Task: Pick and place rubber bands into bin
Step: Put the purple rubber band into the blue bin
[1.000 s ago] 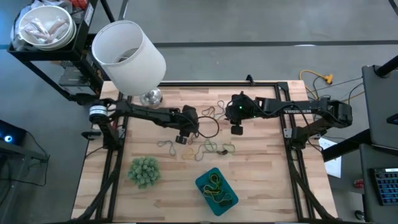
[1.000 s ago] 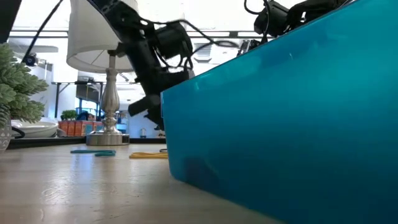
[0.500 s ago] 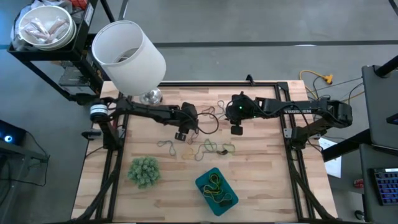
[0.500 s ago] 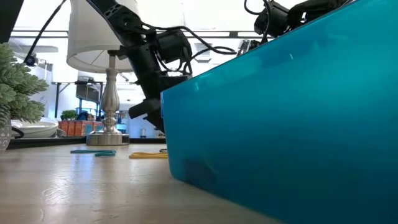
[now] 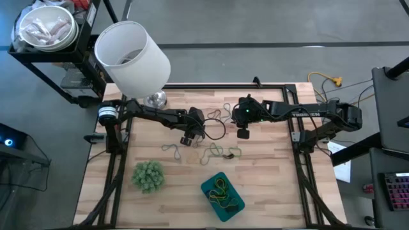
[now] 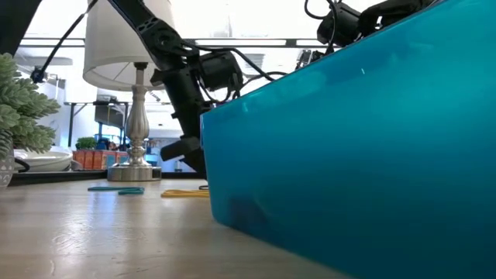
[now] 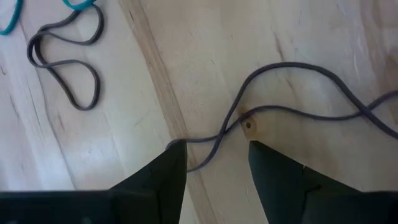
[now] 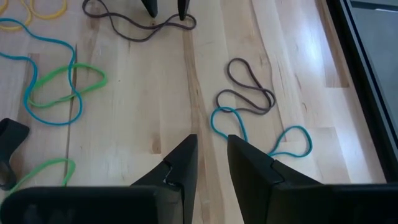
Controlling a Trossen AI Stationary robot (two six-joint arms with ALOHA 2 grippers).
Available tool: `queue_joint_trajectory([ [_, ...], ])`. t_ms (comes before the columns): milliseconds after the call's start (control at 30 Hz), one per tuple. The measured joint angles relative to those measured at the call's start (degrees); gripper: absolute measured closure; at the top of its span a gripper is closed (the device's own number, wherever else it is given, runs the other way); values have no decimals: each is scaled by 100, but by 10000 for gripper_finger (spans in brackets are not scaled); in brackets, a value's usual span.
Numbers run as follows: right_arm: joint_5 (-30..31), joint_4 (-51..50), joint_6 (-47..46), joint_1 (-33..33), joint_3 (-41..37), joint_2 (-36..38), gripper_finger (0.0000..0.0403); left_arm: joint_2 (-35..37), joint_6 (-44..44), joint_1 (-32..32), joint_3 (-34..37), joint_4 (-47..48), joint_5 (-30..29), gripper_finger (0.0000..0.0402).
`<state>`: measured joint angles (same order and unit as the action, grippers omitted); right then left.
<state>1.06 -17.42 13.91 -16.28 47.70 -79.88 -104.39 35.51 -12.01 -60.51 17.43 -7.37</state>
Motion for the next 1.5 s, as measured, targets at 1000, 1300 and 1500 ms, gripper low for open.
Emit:
queue_joint_trajectory([
  [1000,11,-32,22,-1,-9,0,330,-1129,-627,-190,-1480,1895,900,285],
  [1300,11,-32,33,-1,-13,0,330,-1131,-663,-188,-1665,2005,823,386],
  [1500,11,-34,68,0,-13,0,330,-1053,-671,-166,-1665,2008,538,400],
])
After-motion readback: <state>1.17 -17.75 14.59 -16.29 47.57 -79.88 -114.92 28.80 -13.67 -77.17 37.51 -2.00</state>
